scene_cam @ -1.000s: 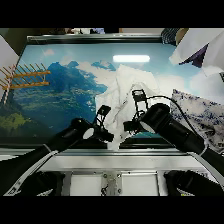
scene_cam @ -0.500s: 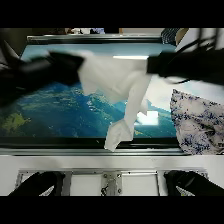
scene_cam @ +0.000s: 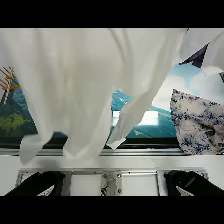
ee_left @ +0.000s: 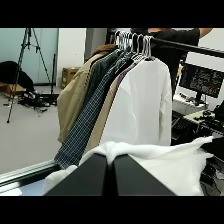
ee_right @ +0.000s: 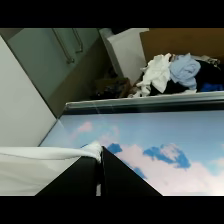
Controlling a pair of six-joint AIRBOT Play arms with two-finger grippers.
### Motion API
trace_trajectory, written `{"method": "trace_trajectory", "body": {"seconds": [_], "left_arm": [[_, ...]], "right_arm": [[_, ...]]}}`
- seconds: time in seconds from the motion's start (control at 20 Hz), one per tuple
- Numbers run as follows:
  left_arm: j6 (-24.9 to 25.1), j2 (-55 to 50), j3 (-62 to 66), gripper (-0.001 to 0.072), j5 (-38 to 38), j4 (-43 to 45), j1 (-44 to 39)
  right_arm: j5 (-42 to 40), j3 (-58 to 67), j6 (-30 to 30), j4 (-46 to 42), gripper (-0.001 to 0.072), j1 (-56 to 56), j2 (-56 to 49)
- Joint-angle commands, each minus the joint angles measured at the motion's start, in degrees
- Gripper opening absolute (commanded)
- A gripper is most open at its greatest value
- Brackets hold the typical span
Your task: Fold the clothes and pants, and hang the long-sleeved shirts on hangers.
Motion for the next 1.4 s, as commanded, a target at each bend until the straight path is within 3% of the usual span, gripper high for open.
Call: {"method": "trace_trajectory", "body": {"seconds": [0.0,0.15,0.35,0.5,0.7,0.85,1.05,1.2,1.35], "left_arm": [[0.9,-1.2,-6.6,0.0018,1.4,-2.0,2.2],[-1.4,-4.9,-11.3,0.0018,-4.9,-2.5,8.3],[-1.5,-10.4,-16.2,0.0019,-22.5,-2.5,13.6],[-1.4,-4.4,-35.6,0.0018,-20.6,-2.4,12.3],[-2.8,7.6,-64.4,0.0019,-20.0,-4.7,5.4],[-3.2,12.1,-74.0,0.0019,-18.6,-9.9,0.6],[-3.7,10.5,-74.4,0.0019,-14.8,-9.5,2.2],[-2.5,4.5,-70.3,0.0019,-15.8,-9.8,8.0],[-0.5,-0.7,-66.5,0.0019,-19.4,-10.4,8.6]], "right_arm": [[-2.6,-5.0,3.3,-1.4,0.0022,-0.1,-1.6],[2.6,-7.1,0.1,-0.3,0.0022,-3.4,-9.1],[15.8,-7.3,-6.7,-0.5,0.0022,-7.9,-18.8],[22.9,-13.7,-11.2,-1.3,0.0022,-5.2,-18.7],[27.3,-31.6,-4.3,-1.2,0.0022,2.4,-11.8],[32.0,-39.3,2.2,1.2,0.0023,8.4,-9.2],[27.0,-42.6,2.7,2.6,0.0021,12.7,-9.1],[22.1,-46.7,-0.6,9.1,0.0021,6.9,-9.0],[17.9,-51.1,-4.5,15.5,0.0021,-0.4,-7.0]]}}
